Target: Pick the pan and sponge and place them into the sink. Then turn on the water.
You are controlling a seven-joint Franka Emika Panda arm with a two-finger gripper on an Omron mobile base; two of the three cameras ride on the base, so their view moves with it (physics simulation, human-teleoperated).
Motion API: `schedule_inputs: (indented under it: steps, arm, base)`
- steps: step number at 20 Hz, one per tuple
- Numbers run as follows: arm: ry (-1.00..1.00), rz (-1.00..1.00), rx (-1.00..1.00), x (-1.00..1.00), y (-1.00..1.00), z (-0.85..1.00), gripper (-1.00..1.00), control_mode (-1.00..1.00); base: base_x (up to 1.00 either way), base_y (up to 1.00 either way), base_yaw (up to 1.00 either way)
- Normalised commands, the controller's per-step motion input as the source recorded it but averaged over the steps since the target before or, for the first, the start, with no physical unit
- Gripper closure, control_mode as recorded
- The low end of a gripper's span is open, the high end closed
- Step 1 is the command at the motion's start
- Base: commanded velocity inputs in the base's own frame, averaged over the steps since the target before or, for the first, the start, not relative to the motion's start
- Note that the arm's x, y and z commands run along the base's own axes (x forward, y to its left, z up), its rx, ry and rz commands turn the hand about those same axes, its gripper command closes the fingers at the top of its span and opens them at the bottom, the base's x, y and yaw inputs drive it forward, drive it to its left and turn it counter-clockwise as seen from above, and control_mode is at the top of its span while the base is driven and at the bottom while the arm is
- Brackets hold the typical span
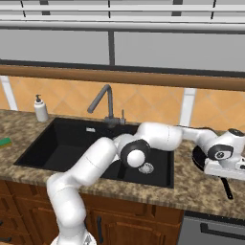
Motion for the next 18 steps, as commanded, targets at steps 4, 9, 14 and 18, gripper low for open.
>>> schedule_inputs:
  steps: [4,9,14,18]
  arm:
    - [0.07,0.08,0.00,0.00,0.00,0.00,1.00,-1.00]
    - [-0.07,0.28,0.06,-0.11,0.01,0.01,1.00,-1.00]
    - [-0.23,0.39,0.06,-0.63,0.31,0.16,1.00,-1.00]
    - [-0.10,0.41,0.01,-0.63,0.77,0.49,1.00,-1.00]
  base:
    - [0.00,0.00,0.00]
    - [0.00,0.00,0.00]
    - [0.00,0.00,0.00]
    - [0.00,0.00,0.00]
